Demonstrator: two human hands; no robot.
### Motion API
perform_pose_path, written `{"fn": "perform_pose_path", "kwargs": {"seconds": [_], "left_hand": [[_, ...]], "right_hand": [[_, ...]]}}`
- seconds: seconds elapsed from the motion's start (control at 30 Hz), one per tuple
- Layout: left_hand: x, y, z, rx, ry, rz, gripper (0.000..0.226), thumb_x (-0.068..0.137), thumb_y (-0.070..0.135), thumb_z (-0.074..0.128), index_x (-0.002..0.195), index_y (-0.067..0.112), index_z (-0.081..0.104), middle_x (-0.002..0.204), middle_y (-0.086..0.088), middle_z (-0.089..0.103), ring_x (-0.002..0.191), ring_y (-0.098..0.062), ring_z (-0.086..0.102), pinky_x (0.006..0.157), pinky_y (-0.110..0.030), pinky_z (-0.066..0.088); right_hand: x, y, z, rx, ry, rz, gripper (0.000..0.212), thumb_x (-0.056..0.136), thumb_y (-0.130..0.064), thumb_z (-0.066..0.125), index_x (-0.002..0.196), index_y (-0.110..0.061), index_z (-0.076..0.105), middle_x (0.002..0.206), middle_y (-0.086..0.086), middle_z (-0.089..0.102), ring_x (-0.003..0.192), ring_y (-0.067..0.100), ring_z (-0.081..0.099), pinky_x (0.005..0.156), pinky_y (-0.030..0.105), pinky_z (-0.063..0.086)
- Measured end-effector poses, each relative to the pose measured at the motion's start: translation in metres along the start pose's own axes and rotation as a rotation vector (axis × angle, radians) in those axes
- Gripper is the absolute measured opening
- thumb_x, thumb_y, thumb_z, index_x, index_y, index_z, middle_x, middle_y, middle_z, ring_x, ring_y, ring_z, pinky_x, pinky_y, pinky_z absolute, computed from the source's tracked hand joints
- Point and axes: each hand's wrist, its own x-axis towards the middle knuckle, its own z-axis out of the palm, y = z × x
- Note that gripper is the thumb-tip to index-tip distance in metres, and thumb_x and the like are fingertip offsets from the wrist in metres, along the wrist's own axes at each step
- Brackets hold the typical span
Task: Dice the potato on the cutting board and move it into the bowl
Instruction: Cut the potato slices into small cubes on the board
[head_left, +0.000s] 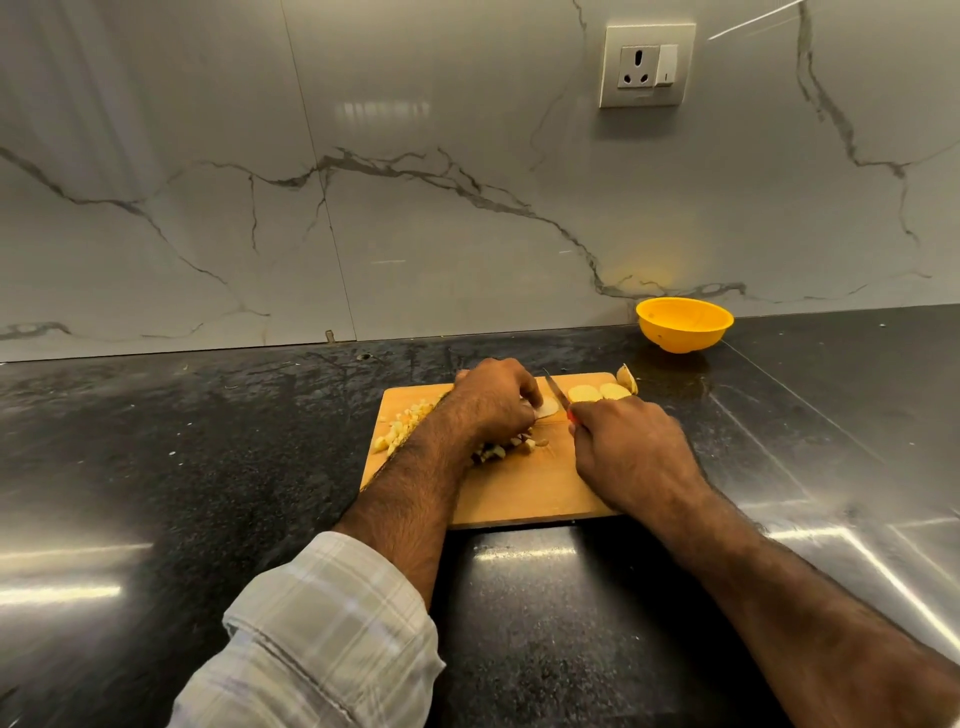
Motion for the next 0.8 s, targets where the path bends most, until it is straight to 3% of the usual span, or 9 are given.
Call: {"fn": "perform_pose_path", "kwargs": {"seconds": [0.27, 0.43, 0.67, 0.8], "left_hand": [[0.006, -0.008, 0.002, -0.08, 0.011, -0.024, 0.012, 0.091, 0.024, 0.079, 0.102, 0.028, 0.081, 0.115, 0.009, 0.073, 0.113, -0.012, 0.062, 0.113, -0.052, 0.046], [0.004, -0.009, 0.0, -0.062, 0.032, -0.038, 0.009, 0.093, 0.028, 0.078, 0.101, 0.03, 0.081, 0.116, 0.013, 0.073, 0.119, -0.012, 0.058, 0.119, -0.057, 0.027], [0.0, -0.012, -0.003, -0.091, 0.025, -0.036, 0.01, 0.092, 0.033, 0.078, 0.102, 0.033, 0.079, 0.128, 0.014, 0.067, 0.131, -0.014, 0.05, 0.119, -0.059, 0.023], [0.0, -0.015, -0.002, -0.085, 0.028, -0.042, 0.009, 0.092, 0.035, 0.078, 0.101, 0.033, 0.077, 0.124, 0.013, 0.068, 0.13, -0.014, 0.051, 0.12, -0.061, 0.021]], "right_hand": [[-0.002, -0.015, -0.002, -0.115, -0.15, -0.091, 0.023, 0.099, -0.029, 0.059, 0.122, -0.027, 0.066, 0.116, 0.002, 0.066, 0.105, 0.02, 0.061, 0.086, 0.039, 0.056], [0.015, -0.016, -0.004, -0.041, -0.152, -0.096, 0.035, 0.1, -0.031, 0.061, 0.134, -0.023, 0.062, 0.125, 0.003, 0.066, 0.11, 0.02, 0.061, 0.092, 0.038, 0.058], [0.006, -0.008, -0.011, -0.022, -0.217, -0.083, 0.044, 0.096, -0.031, 0.066, 0.14, -0.024, 0.06, 0.13, 0.002, 0.065, 0.117, 0.02, 0.06, 0.098, 0.038, 0.058], [-0.01, -0.001, -0.021, -0.06, -0.294, -0.096, 0.048, 0.096, -0.033, 0.069, 0.142, -0.027, 0.059, 0.132, -0.001, 0.063, 0.119, 0.019, 0.059, 0.1, 0.038, 0.056]]}}
